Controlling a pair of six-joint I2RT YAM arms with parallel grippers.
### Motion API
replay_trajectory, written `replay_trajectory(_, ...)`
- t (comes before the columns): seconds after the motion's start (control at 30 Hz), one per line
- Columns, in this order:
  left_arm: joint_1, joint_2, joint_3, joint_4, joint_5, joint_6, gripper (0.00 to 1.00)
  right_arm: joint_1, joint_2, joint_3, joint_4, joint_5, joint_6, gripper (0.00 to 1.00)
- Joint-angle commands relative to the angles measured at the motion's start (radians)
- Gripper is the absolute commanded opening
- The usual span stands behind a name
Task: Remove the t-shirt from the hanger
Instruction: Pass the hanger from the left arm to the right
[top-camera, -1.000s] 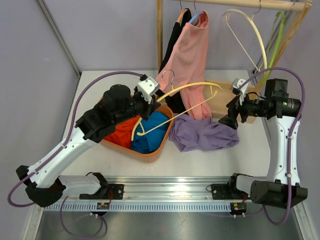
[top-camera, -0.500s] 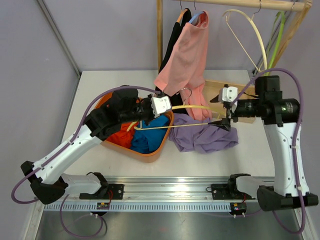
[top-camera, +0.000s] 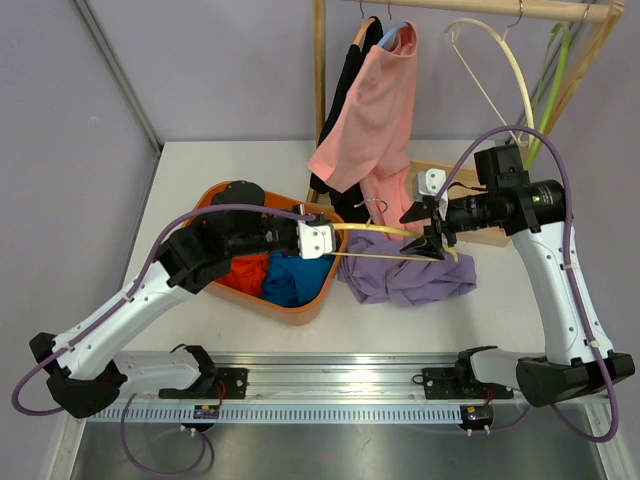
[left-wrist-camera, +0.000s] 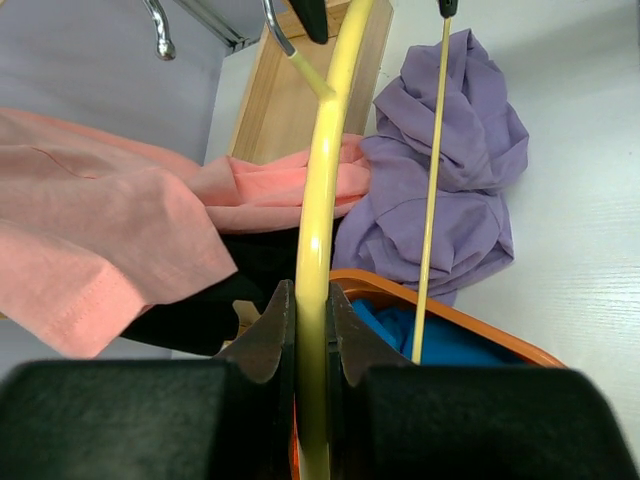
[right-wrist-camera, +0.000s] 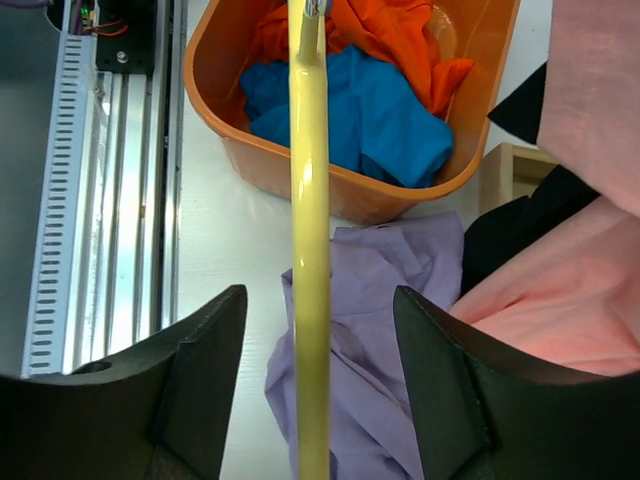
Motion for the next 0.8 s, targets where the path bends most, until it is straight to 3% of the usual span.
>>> replay_trajectory(0.0, -0.004, -0.029, 0.002, 0.115, -0.011, 0.060, 0.00, 0.016, -0.014, -0.018, -0.301, -0.011, 0.047, 0.66)
replay_trajectory(0.13, -0.004, -0.024, -0.004, 0.147, -0.016, 0.064, 0.00, 0.014, -0.037, -0.028, -0.301, -0.003, 0.065, 0.24)
replay_trajectory(0.17, -0.004, -0.023, -0.003, 0.153, -0.021, 0.063, 0.00, 0.016, -0.043, -0.028, -0.301, -0.006, 0.067, 0.09)
replay_trajectory(0.2, -0.004, -0.020, -0.003, 0.158, -0.021, 0.064, 0.00, 0.014, -0.060, -0.028, -0.301, -0.006, 0.067, 0.03)
replay_trajectory(0.33, -0.004, -0.023, -0.006, 0.225, -0.034, 0.018, 0.04, 0.014, -0.132, -0.038, -0.243, -0.002, 0.093, 0.00)
replay_trajectory(0.43, -0.004, -0.067, -0.021, 0.342, -0.083, -0.086, 0.55, 0.014, -0.227, -0.093, -0.073, 0.033, 0.240, 0.00)
replay_trajectory(0.47, -0.003, -0.096, -0.015, 0.369, -0.117, -0.148, 0.80, 0.016, -0.248, -0.107, -0.030, 0.067, 0.281, 0.00)
replay_trajectory(0.53, -0.001, -0.116, 0.012, 0.403, -0.158, -0.199, 0.99, 0.016, -0.293, -0.133, 0.077, 0.098, 0.391, 0.00)
replay_trajectory(0.63, 0.001, -0.122, 0.127, 0.342, -0.269, -0.267, 0.99, 0.016, -0.350, -0.149, 0.244, 0.148, 0.552, 0.00)
replay_trajectory(0.77, 0.002, -0.122, 0.241, 0.242, -0.491, -0.357, 0.99, 0.014, -0.428, -0.137, 0.481, 0.352, 0.769, 0.00)
